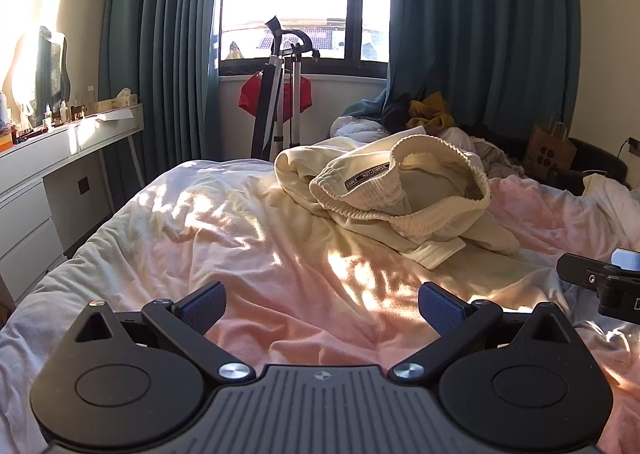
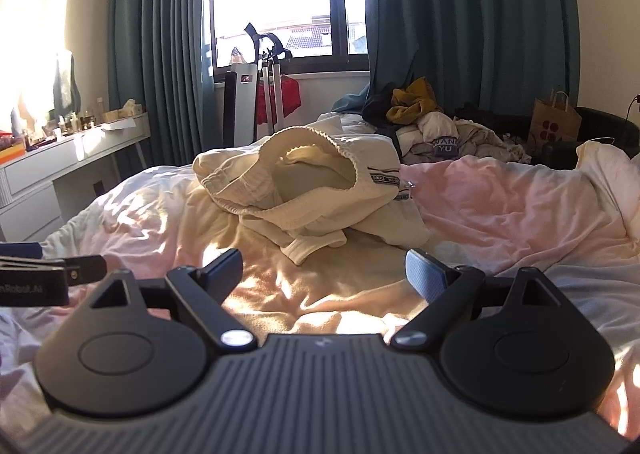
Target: Fold clothes
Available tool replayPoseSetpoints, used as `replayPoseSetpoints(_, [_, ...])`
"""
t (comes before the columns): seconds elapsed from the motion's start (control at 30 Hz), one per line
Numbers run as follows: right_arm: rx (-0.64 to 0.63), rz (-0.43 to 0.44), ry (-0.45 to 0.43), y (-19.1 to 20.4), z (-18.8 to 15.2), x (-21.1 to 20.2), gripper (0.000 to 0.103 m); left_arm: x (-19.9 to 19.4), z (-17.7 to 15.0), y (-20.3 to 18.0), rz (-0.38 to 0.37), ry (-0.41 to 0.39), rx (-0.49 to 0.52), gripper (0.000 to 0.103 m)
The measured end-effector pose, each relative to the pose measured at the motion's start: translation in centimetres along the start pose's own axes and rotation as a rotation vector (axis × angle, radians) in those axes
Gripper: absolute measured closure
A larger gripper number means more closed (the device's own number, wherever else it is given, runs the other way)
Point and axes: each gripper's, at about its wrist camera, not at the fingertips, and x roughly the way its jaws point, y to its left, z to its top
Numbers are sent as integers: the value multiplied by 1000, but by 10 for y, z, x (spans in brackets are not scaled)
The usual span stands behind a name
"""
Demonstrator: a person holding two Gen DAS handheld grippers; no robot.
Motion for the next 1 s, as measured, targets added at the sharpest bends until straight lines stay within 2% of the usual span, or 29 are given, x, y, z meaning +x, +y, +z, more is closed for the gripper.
replayPoseSetpoints(0.1, [-2, 0, -15, 7, -3, -7, 13, 0, -1, 0, -5, -12, 0, 0])
replayPoseSetpoints(0.17, [47, 27, 25, -1, 1, 1, 13, 1, -2, 0, -9, -21, -1, 0])
replayPoseSetpoints(0.3, [64, 39, 1, -5, 0, -6, 13, -1, -2, 0, -8, -22, 6, 0])
replayPoseSetpoints(0.5, [55, 41, 20, -2, 1, -6, 13, -5, -2, 2, -19, -26, -42, 0])
replayPoseSetpoints(0.77, [57, 28, 17, -4, 2, -8, 13, -1, -7, -5, -25, -32, -47, 0])
replayPoseSetpoints(1.0, [62, 21, 18, -6, 4, -7, 13, 2, -15, -17, -40, -27, -10, 0])
